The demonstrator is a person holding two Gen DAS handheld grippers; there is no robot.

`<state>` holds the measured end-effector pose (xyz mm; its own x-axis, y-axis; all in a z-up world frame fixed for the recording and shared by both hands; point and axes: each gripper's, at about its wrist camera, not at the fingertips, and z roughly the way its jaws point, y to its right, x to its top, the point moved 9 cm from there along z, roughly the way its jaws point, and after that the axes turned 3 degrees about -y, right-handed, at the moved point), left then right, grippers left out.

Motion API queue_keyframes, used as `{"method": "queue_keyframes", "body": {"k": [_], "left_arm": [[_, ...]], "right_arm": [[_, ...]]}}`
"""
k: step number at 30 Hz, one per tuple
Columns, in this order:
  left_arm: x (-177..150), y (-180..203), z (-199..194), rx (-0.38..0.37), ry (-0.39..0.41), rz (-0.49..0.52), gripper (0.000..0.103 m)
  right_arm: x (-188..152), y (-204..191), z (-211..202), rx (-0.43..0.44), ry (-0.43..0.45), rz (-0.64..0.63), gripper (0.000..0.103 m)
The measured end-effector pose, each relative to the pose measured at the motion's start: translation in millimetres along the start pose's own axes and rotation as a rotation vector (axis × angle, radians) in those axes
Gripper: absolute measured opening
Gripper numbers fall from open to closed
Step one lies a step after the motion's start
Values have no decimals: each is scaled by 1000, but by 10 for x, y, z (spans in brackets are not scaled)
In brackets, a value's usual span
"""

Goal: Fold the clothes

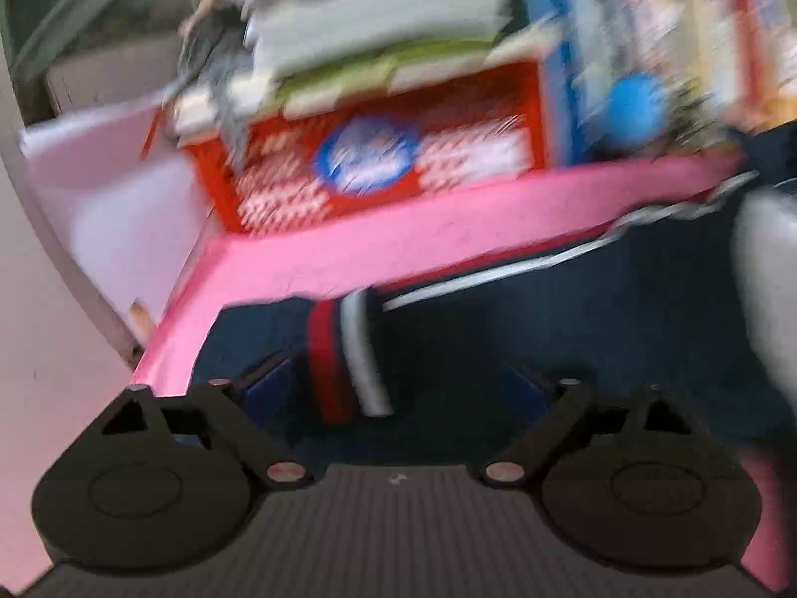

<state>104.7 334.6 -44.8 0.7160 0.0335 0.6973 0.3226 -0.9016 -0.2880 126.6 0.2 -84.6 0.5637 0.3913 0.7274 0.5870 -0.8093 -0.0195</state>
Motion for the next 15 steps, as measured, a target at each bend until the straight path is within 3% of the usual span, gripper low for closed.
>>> {"method": "queue_keyframes", "body": {"k": [2, 4, 6, 7, 10, 12, 15], "left_arm": [[53, -387, 112, 130, -22, -63, 80], [134, -789, 112, 307, -9, -107, 63], [278, -1074, -147, 559, 103, -40, 60], [333, -1131, -265, 629, 144, -1, 64], [428, -1222, -440, 702, 170, 62, 85], [399, -1310, -386, 691, 118, 33, 85], [302, -1354, -579, 751, 150, -96, 85]], "right_arm": [[-1, -4, 0, -1, 0, 1, 103], [-2, -1, 1, 1, 0, 2, 103], [-3, 5, 4, 2, 0, 2, 103], [-3, 6, 4, 2, 0, 2, 103], [-5, 13, 6, 4, 0, 1, 103], [-5, 16, 8, 5, 0, 2, 103], [-4, 30, -2, 13, 6, 13, 103]]}}
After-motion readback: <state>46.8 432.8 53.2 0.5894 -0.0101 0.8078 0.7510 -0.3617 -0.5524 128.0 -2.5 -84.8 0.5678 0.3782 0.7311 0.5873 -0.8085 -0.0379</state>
